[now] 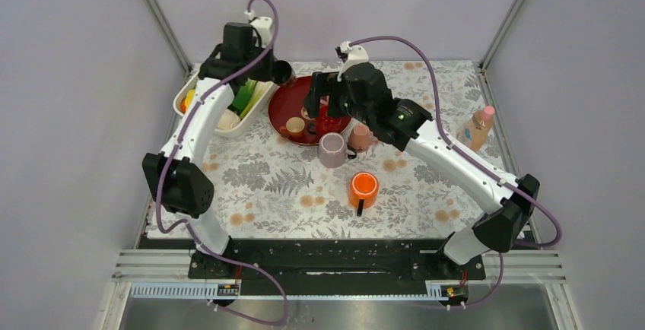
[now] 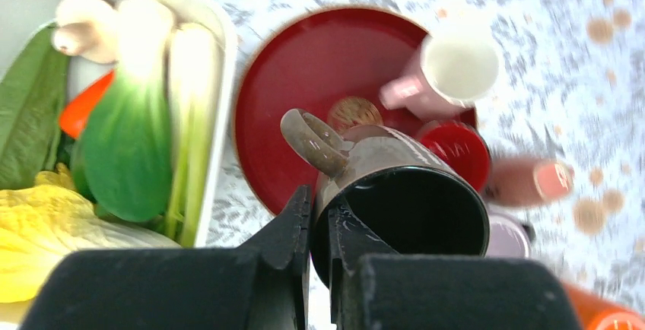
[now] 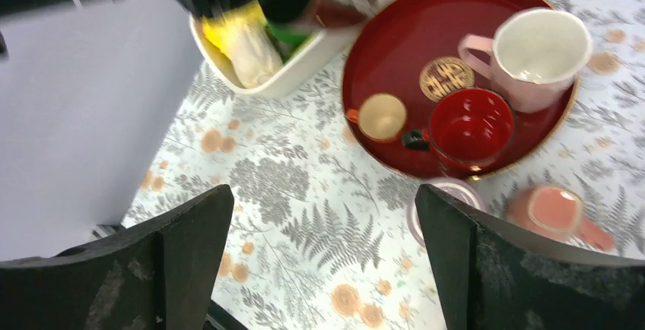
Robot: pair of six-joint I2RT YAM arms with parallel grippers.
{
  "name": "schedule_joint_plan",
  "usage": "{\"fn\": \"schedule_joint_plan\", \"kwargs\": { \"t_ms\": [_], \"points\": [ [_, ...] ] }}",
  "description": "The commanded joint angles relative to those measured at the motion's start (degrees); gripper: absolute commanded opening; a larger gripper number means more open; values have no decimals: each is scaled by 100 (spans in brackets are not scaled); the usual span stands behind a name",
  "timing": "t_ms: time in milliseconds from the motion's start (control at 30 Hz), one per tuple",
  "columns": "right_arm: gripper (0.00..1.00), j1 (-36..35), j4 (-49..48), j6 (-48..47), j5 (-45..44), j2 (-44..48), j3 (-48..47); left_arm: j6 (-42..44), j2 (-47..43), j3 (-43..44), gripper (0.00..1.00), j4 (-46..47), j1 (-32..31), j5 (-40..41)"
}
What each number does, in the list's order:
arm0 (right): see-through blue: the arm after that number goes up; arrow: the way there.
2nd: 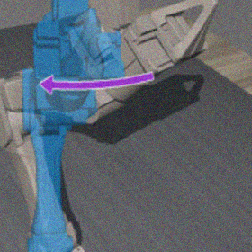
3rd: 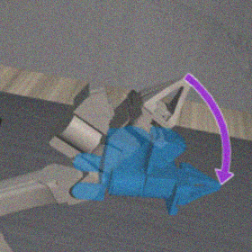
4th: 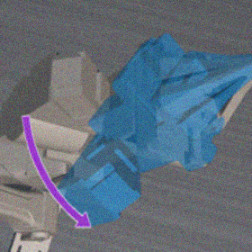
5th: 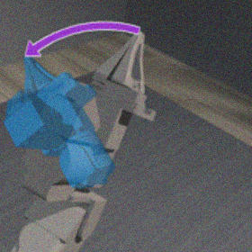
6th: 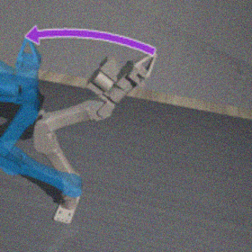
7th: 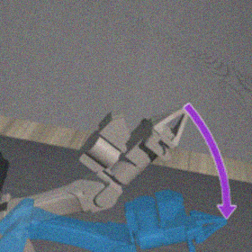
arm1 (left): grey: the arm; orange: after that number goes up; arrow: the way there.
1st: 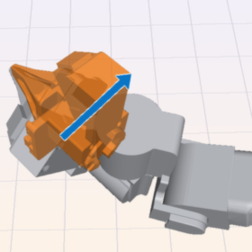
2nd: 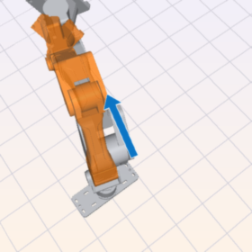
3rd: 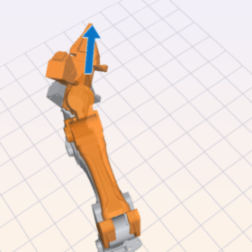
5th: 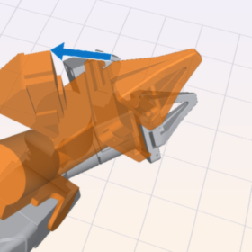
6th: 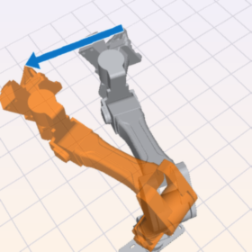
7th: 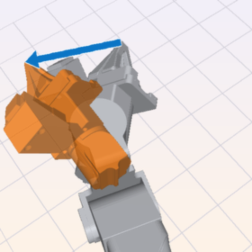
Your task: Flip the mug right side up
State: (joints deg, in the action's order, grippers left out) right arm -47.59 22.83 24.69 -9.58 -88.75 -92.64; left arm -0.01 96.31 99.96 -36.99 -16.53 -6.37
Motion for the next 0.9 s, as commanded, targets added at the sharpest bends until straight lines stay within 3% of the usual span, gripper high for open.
{"fn": "schedule_joint_plan", "kwargs": {
  "t_ms": [0,200,400,867],
  "points": [
    [99,108,1188,-139,-415,401,-184,-803,741,1147,0,4,554,-495],
    [99,429,1727,-197,-807,898,568,-1050,2101,2057,0,-35,633,-535],
    [99,756,2087,-238,-897,977,441,-1121,2578,2262,0,-64,788,-33],
    [100,826,2215,-244,-855,1201,1059,-1044,2469,810,0,-354,909,-59]
  ]
}}
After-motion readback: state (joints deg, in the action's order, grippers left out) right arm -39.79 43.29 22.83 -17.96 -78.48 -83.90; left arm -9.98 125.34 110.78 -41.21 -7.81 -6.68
